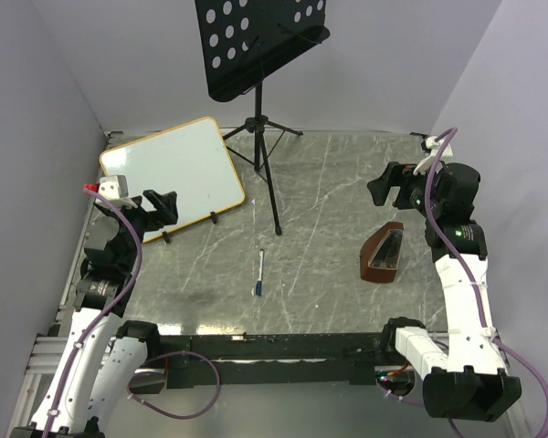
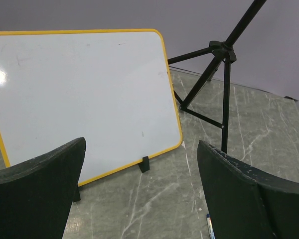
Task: Write a sentence on the whiteboard
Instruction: Open the whiteboard marker at the center of the board.
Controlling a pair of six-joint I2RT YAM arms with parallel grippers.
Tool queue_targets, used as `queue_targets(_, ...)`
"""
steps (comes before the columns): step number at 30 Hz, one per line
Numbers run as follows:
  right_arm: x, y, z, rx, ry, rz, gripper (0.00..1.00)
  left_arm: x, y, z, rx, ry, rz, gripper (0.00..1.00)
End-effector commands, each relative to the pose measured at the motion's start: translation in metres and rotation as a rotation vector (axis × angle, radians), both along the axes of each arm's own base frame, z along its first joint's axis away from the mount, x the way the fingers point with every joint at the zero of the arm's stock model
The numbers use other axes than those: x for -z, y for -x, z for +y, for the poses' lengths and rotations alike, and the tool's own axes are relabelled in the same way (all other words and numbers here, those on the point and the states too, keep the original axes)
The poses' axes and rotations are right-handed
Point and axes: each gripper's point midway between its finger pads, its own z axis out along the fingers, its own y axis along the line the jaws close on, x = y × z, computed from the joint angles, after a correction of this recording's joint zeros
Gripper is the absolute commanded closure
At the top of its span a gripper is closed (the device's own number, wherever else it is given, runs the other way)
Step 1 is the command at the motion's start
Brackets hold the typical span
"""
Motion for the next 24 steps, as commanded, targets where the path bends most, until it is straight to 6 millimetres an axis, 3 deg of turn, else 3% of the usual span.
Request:
queue_targets(1,-0.012,0.002,0.003,-0.005,-0.021,-0.04,0.0,-0.02,0.001,-0.001,0.015,-0.009,-0.071,0.03)
queue_targets(15,-0.008,0.002,-0.003,0.029,-0.016,-0.039,0.0,-0.023,0.003,-0.007,0.045,-0.004,-0.08,0.03)
queue_targets(17,-0.008,0.003,-0.003,0.026,-0.006,-0.044,0.0,-0.022,0.005,-0.02,0.118,0.014,-0.077,0.04)
queue_targets(20,-0.01,0.011,0.006,-0.068,0.051,-0.087,0.0,-0.01,0.016,-0.062,0.352,0.09,-0.002,0.03)
queue_targets(24,-0.006,0.055,0.069,-0.591,0.12,-0.18,0.0,0.005,0.036,-0.106,0.559,0.227,0.141,0.03)
